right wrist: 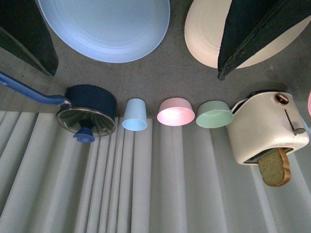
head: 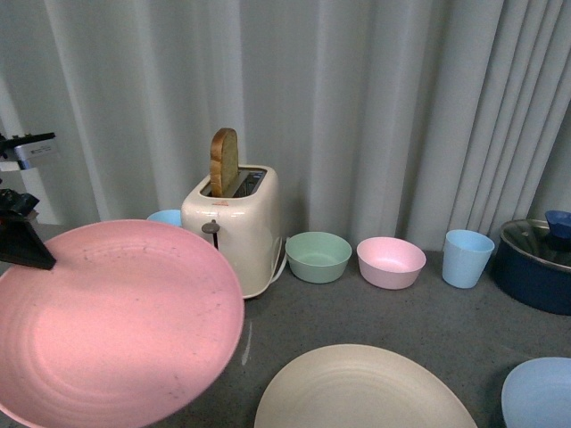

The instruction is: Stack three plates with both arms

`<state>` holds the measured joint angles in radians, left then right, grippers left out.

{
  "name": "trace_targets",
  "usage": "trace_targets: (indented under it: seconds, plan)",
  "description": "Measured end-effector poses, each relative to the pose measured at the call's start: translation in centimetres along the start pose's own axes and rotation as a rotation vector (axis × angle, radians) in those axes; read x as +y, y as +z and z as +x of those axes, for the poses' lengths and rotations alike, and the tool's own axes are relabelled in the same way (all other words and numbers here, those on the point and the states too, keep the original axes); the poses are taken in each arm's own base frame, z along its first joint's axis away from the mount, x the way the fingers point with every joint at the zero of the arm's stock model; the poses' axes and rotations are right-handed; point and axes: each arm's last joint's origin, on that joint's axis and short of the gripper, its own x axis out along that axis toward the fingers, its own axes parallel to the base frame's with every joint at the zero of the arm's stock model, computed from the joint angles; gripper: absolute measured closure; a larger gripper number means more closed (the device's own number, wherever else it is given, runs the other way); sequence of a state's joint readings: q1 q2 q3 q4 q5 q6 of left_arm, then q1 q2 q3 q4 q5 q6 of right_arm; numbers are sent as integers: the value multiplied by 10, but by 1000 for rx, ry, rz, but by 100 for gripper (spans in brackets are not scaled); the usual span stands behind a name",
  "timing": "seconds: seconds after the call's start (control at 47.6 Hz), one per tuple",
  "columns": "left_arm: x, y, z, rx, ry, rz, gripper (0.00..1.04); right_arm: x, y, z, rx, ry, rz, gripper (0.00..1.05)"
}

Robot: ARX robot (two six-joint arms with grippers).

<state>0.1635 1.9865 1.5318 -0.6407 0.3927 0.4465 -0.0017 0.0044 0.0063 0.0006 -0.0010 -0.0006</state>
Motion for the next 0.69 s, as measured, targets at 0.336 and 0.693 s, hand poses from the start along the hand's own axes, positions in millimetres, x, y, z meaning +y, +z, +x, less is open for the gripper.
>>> trace_targets:
  seconds: [0.336, 0.693]
  plan:
    - [-83, 2, 13, 0, -171, 79, 101, 0, 0, 0, 0, 0, 0, 7]
    - [-156, 8, 53, 69, -218, 127, 101, 0, 0, 0, 0, 0, 0, 7]
